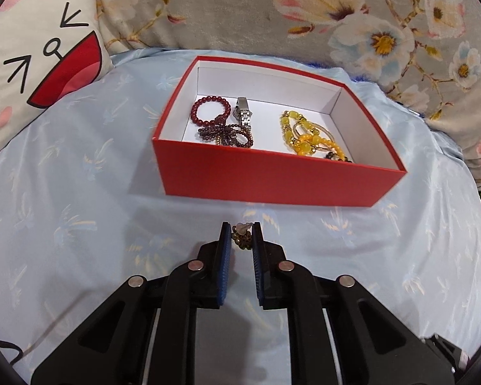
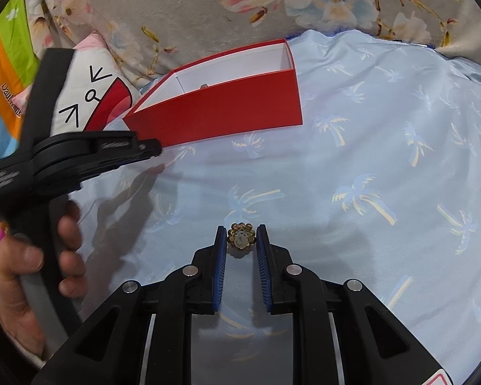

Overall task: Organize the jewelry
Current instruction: 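Grasp the small gold charm with the left tool while the right tool grasps the gold flower charm, then carry both gold charms into the red box and open both tools, then withdraw both open tools from the red box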

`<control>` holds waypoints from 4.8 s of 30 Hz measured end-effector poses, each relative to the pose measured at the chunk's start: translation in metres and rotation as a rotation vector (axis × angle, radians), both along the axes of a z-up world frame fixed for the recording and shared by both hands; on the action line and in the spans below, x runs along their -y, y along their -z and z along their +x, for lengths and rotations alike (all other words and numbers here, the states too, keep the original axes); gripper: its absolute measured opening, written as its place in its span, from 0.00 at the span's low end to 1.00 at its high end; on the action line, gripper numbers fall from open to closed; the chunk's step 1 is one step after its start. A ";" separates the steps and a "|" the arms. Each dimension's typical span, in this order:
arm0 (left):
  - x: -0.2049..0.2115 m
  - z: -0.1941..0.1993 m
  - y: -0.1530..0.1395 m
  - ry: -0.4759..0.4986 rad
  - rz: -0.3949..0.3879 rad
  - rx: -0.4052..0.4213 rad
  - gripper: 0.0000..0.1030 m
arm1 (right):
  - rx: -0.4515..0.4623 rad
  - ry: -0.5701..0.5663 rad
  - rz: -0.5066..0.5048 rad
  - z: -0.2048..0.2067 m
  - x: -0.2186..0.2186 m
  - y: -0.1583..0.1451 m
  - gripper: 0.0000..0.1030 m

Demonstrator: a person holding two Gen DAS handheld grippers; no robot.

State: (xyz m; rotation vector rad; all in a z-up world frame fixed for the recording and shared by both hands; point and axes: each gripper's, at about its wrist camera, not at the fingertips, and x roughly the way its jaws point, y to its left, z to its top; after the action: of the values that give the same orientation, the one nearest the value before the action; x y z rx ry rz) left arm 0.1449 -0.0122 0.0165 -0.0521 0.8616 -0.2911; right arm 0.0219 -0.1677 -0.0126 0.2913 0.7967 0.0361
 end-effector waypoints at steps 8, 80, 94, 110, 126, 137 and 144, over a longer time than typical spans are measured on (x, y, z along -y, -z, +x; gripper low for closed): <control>-0.017 -0.040 -0.010 -0.002 -0.040 -0.009 0.12 | 0.014 0.027 0.010 -0.002 0.002 -0.012 0.18; 0.019 0.020 -0.109 -0.028 0.134 0.231 0.12 | 0.228 -0.015 -0.110 0.108 -0.001 -0.137 0.18; 0.033 0.103 -0.080 -0.038 0.157 0.184 0.12 | 0.108 0.015 -0.073 0.198 0.018 -0.095 0.18; 0.042 0.132 -0.047 -0.037 0.184 0.125 0.13 | 0.056 0.007 -0.099 0.221 0.015 -0.065 0.18; 0.040 0.104 -0.051 -0.043 0.190 0.152 0.33 | 0.090 0.058 -0.156 0.192 0.015 -0.074 0.40; 0.032 0.045 -0.068 -0.057 0.174 0.162 0.33 | 0.116 0.097 -0.163 0.130 0.003 -0.088 0.42; 0.026 0.024 -0.070 -0.095 0.187 0.173 0.52 | 0.118 0.143 -0.179 0.105 0.006 -0.090 0.57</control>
State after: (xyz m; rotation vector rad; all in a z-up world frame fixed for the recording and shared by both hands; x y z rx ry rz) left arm 0.1687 -0.0378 0.0862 0.1049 0.7086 -0.1227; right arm 0.1265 -0.1737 0.0778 0.1741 0.6551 -0.1503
